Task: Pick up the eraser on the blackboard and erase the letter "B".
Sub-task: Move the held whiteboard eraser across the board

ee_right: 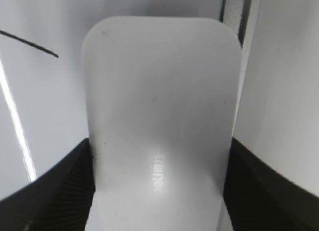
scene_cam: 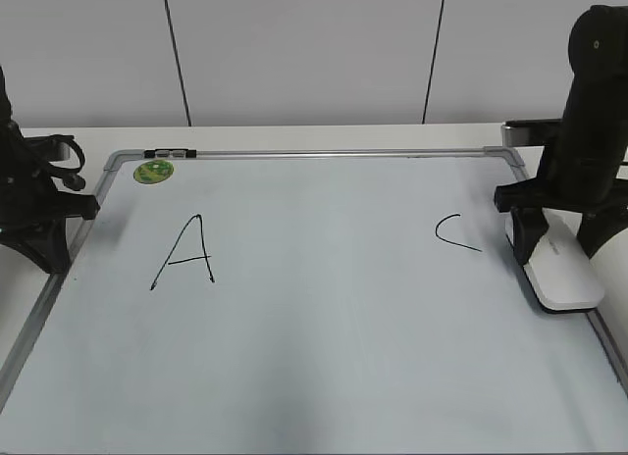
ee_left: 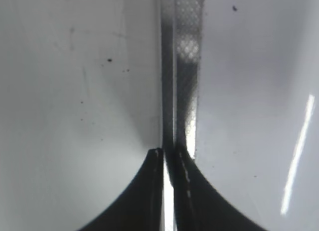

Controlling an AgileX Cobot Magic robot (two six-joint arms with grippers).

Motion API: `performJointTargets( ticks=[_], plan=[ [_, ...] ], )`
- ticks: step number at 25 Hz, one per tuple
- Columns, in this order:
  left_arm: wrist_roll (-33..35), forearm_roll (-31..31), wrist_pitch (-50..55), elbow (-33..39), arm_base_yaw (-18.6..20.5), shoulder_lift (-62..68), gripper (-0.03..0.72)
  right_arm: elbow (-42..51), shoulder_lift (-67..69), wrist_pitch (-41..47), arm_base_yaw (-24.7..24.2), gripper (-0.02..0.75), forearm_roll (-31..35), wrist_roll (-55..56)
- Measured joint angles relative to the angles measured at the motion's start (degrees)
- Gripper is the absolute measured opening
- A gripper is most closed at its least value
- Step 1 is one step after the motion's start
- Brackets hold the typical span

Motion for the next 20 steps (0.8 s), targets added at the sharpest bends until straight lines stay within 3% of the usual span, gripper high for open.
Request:
performJointTargets(
  ticks=[17, 20],
  plan=[
    [0.0, 0.0, 0.0, 0.0, 0.0, 0.0, 0.025, -0.72, 2.7, -1.66, 0.0, 0.524, 0.0, 0.02],
    [0.0, 0.0, 0.0, 0.0, 0.0, 0.0, 0.026, -0.72, 2.7, -1.68, 0.0, 0.555, 0.0, 0.26]
  ],
)
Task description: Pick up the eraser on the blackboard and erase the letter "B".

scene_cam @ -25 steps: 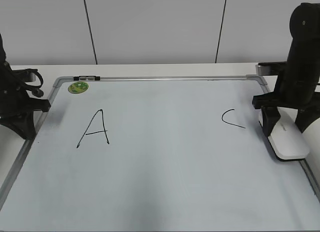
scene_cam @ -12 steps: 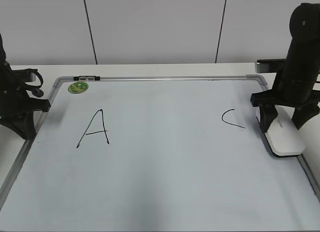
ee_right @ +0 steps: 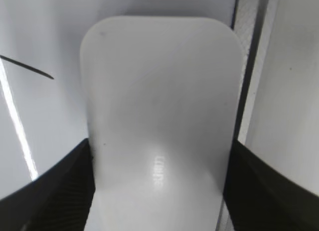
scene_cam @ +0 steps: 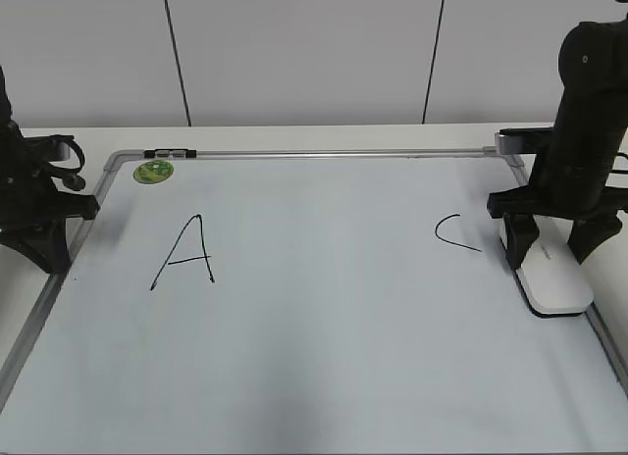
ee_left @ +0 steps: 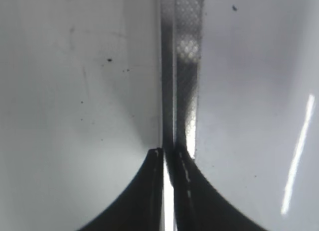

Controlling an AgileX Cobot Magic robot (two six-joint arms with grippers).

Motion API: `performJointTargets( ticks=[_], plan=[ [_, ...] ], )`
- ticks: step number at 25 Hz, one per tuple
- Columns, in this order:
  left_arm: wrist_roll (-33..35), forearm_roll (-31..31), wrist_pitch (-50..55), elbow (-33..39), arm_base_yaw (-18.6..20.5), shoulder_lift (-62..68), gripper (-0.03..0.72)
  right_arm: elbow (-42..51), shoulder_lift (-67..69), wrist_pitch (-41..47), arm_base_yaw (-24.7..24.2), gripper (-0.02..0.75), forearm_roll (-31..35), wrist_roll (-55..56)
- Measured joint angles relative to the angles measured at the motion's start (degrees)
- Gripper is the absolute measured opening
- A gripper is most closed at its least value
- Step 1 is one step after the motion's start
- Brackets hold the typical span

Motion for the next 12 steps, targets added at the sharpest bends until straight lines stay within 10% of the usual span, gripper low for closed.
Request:
performJointTargets(
  ticks=[7, 12],
  plan=[
    [-2.05, 1.89, 0.27, 0.11, 0.0, -0.35, 0.11, -2.02, 0.58, 2.96, 0.0, 0.664, 0.0, 0.22],
    [-5.88, 6.24, 1.09, 0.19, -0.1, -5.12, 0.419, -7.31, 0.58, 3.34, 0.0, 0.665, -1.24, 0.28]
  ],
)
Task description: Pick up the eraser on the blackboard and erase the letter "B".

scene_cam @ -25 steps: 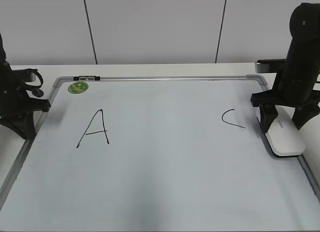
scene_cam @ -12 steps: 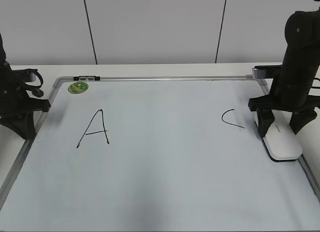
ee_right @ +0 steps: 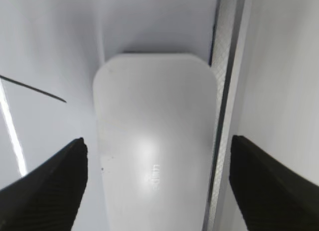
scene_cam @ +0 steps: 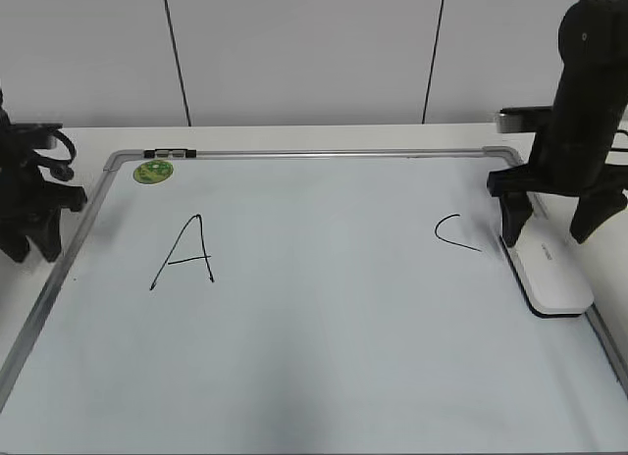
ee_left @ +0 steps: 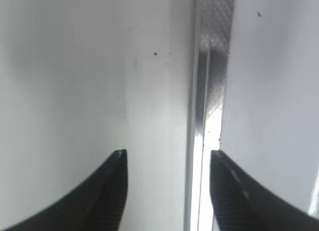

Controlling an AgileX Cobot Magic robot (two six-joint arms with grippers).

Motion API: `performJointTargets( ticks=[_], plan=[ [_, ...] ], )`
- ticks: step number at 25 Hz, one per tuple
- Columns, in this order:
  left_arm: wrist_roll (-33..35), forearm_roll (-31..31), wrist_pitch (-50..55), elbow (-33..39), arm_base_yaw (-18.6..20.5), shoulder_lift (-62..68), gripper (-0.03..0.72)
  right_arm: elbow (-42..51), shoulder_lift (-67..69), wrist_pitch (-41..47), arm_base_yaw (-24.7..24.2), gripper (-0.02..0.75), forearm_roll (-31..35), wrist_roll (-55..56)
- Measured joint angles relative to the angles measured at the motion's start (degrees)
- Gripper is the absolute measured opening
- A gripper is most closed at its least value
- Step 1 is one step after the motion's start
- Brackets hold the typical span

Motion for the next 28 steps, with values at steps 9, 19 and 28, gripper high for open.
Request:
performJointTargets(
  ticks=[9, 19, 28],
  plan=[
    [-0.45, 0.0, 6.63, 0.05, 0.0, -9.62, 0.603, 1.97, -5.36, 0.33, 0.0, 0.629, 3.44, 0.36],
    [-0.63, 0.0, 6.2, 6.24, 0.0, -25.73, 0.517, 24.42, -26.75, -3.64, 0.0, 0.543, 6.18, 0.5],
    [-0.63, 0.72, -0.79, 31.77, 0.0, -50.18, 0.51, 39.3, -46.55, -15.26, 2.46, 0.542, 8.16, 0.56]
  ],
)
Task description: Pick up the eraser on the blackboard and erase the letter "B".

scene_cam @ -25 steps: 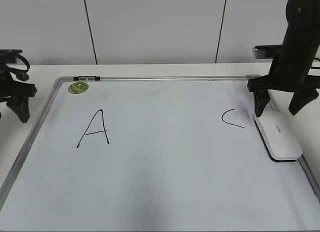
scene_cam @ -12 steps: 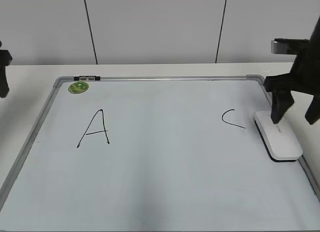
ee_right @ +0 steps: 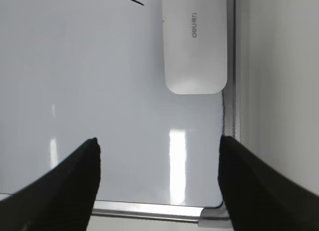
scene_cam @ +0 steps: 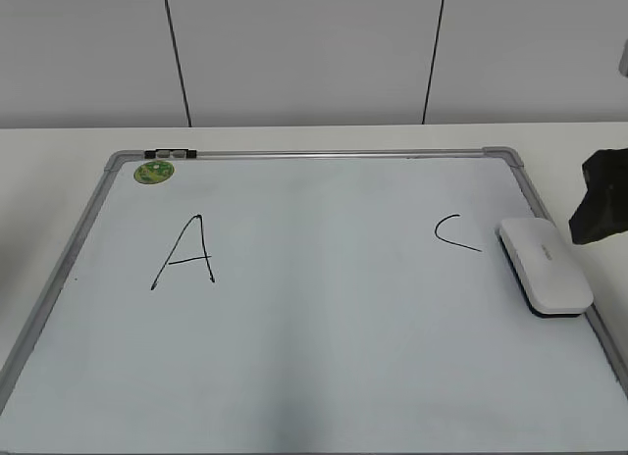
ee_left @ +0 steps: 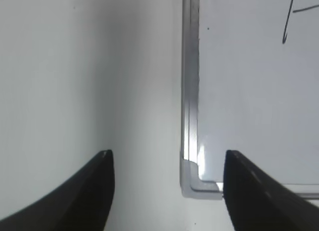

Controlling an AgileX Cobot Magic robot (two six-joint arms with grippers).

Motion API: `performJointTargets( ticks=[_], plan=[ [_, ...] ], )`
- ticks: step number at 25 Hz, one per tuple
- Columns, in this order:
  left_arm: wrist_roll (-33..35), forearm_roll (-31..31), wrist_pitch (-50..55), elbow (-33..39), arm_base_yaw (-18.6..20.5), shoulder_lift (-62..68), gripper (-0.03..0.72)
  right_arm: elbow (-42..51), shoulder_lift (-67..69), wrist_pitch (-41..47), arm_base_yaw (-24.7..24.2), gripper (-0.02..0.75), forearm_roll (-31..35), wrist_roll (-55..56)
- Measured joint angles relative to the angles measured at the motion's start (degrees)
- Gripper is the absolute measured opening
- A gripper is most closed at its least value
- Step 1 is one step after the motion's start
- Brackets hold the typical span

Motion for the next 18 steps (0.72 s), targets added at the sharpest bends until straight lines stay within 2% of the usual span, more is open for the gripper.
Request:
performJointTargets(
  ticks=[4, 9, 14, 18],
  plan=[
    [0.0, 2.47, -1.09, 9.2, 0.0, -12.09, 0.51, 3.66, -5.56, 0.0, 0.58, 0.542, 0.03, -0.84],
    [0.0, 4.54, -0.82, 17.43, 0.0, -27.01, 0.51, 10.47, -14.62, 0.0, 0.58, 0.542, 0.12, -1.68],
    [0.0, 4.75, 2.87, 21.54, 0.0, -38.6, 0.51, 17.91, -26.2, 1.58, 0.58, 0.542, -0.33, -3.99],
    [0.0, 3.48, 4.59, 21.96, 0.0, -44.67, 0.51, 21.99, -35.77, 5.31, 0.58, 0.542, -4.44, -4.76]
  ],
)
